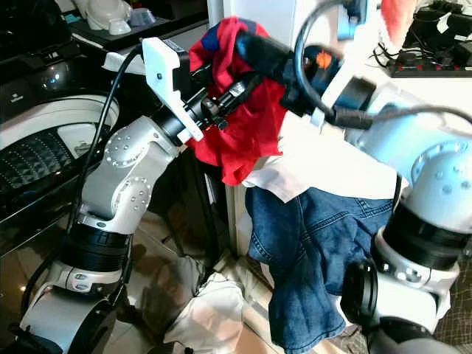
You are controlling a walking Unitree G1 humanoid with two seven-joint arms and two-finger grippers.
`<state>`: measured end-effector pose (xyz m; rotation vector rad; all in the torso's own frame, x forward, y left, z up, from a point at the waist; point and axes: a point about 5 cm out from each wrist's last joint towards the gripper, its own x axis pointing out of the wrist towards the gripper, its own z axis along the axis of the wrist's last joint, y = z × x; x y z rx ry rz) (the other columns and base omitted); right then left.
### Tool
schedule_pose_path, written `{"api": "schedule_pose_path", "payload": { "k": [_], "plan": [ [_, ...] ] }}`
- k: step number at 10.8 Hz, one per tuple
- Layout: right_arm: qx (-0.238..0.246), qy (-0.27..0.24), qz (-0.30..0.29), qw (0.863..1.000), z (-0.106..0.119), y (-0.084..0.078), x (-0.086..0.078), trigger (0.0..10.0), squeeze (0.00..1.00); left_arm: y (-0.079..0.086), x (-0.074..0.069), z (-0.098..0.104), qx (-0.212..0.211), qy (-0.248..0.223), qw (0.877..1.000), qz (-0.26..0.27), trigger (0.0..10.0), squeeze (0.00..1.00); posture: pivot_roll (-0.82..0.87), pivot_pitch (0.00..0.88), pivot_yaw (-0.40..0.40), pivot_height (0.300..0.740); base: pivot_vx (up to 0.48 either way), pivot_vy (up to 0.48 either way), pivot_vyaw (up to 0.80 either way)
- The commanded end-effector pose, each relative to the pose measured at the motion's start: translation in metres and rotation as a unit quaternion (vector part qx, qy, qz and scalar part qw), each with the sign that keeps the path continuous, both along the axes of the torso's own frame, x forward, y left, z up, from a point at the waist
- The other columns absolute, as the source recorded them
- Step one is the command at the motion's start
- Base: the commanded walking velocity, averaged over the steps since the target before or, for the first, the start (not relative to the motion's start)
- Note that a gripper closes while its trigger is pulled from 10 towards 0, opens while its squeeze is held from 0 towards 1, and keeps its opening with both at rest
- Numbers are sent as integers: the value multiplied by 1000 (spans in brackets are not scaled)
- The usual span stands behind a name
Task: Clothes washing
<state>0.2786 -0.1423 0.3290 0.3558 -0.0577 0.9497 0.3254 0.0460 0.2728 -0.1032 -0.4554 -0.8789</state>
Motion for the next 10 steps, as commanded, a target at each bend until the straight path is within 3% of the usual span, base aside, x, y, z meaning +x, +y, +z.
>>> {"api": "schedule_pose_path", "payload": {
  "k": [1,6,7,8,10],
  "plan": [
    [-5,-10,14,1000,2,6,-4,0,0,7,4,4,-5,-2,1000,16,0,0,6,0,75,740,0,0,0],
    [-23,-1,-5,1000,-2,6,-3,0,0,9,7,2,3,-1,1000,20,0,0,0,0,78,740,0,0,0],
    [-26,0,-13,1000,-2,5,-2,10000,475,11,7,2,4,-1,1000,24,0,0,-2,0,81,740,0,0,0],
    [-21,6,-23,1000,-2,3,0,10000,1000,15,11,3,2,1,999,39,0,0,-2,0,81,740,0,0,0],
    [-20,5,-15,1000,-2,3,-2,10000,1000,32,22,7,-1,-1,996,92,0,0,-4,0,81,740,0,0,0]
  ]
}}
